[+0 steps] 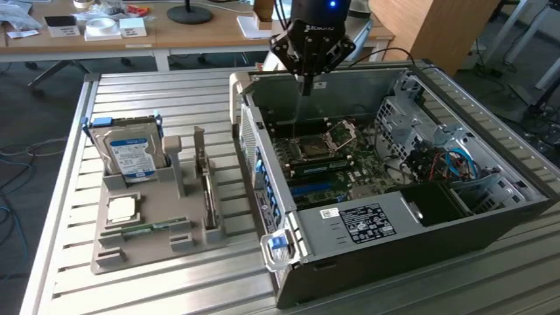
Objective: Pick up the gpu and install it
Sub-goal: 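Reach for the gpu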
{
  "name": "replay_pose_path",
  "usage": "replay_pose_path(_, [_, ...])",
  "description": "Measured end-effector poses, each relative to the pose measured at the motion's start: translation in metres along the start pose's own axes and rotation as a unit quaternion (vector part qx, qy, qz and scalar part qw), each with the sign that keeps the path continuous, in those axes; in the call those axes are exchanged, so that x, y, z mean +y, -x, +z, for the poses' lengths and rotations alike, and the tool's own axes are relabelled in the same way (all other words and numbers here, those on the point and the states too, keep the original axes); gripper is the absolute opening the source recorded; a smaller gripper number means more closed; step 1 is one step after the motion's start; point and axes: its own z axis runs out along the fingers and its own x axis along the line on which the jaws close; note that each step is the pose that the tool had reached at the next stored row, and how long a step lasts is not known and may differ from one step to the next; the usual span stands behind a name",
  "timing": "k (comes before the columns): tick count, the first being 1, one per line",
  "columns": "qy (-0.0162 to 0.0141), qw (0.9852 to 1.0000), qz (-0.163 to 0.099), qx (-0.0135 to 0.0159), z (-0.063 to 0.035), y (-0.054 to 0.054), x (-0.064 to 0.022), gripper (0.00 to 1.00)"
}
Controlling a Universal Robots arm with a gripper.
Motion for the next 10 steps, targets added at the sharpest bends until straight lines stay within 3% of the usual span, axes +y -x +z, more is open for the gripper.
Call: replay_pose_path(10, [-0.0001,1.0,0.0,0.0,-0.0004,-0.017,-0.0006,0.11])
